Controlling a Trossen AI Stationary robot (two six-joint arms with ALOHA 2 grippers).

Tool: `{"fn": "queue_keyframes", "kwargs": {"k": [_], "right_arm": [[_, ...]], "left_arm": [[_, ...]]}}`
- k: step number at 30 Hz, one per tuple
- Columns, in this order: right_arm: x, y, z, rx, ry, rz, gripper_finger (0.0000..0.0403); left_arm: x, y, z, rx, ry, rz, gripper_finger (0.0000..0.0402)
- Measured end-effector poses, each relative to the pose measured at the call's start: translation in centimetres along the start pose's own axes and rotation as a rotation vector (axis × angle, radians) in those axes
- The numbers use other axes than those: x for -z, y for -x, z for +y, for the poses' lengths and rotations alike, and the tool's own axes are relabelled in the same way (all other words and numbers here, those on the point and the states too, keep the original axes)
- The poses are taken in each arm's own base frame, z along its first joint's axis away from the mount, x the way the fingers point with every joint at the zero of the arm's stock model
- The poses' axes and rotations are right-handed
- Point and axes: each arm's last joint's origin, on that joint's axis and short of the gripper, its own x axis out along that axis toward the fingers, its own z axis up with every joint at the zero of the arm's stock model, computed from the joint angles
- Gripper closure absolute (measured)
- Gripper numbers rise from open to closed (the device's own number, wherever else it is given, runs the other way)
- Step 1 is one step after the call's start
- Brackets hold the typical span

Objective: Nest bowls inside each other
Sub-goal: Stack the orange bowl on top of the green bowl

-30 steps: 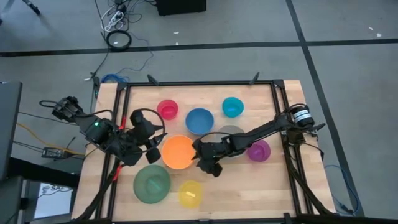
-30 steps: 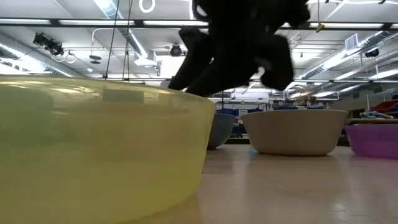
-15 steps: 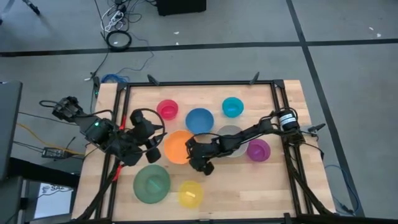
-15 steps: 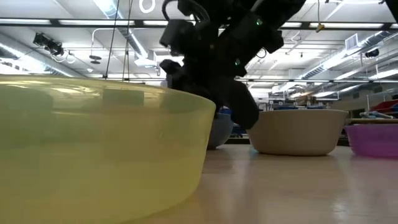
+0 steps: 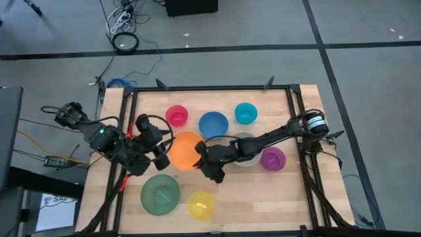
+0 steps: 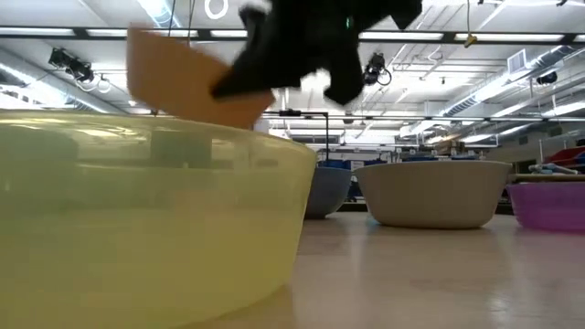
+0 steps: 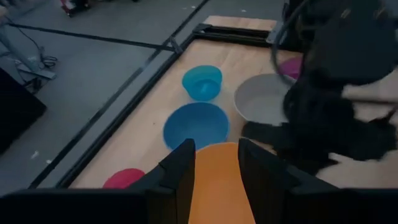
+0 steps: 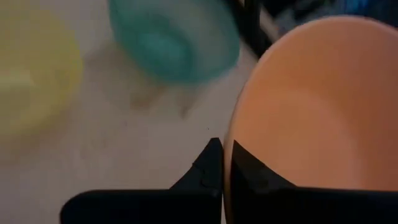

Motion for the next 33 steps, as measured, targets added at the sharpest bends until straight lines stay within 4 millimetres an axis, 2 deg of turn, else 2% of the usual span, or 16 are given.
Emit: {"fn": "queue_keyframes", "kwargs": {"k": [7,9,13,21,28,33], "right_arm": [[-3.3,0.9,0.7,-0.057,-0.024,-0.293,0.0402],[-3.8,1.0,1.2,-0.089,-0.025,-0.325,0.0402],[-3.7,0.5,1.7,-0.121,-0.025,-0.349,0.0402],[-3.2,0.1,1.1,-0.265,-0.105,-0.475,0.0403],[-3.3,-0.2,0.5,-0.348,-0.205,-0.608,0.0403],[-3.7,-1.6,0.3,-0.343,-0.262,-0.65,0.0403]], "left_arm": [[-0.2,0.0,0.3,-0.093,-0.006,-0.073,0.027],[-0.2,0.0,0.4,-0.117,-0.005,-0.093,0.027],[-0.4,0.1,0.5,-0.169,-0.004,-0.136,0.027],[-0.4,0.1,0.6,-0.208,0.005,-0.167,0.027],[-0.5,0.1,0.8,-0.241,0.118,-0.219,0.027],[-0.6,0.1,0.8,-0.258,0.211,-0.26,0.027]]}}
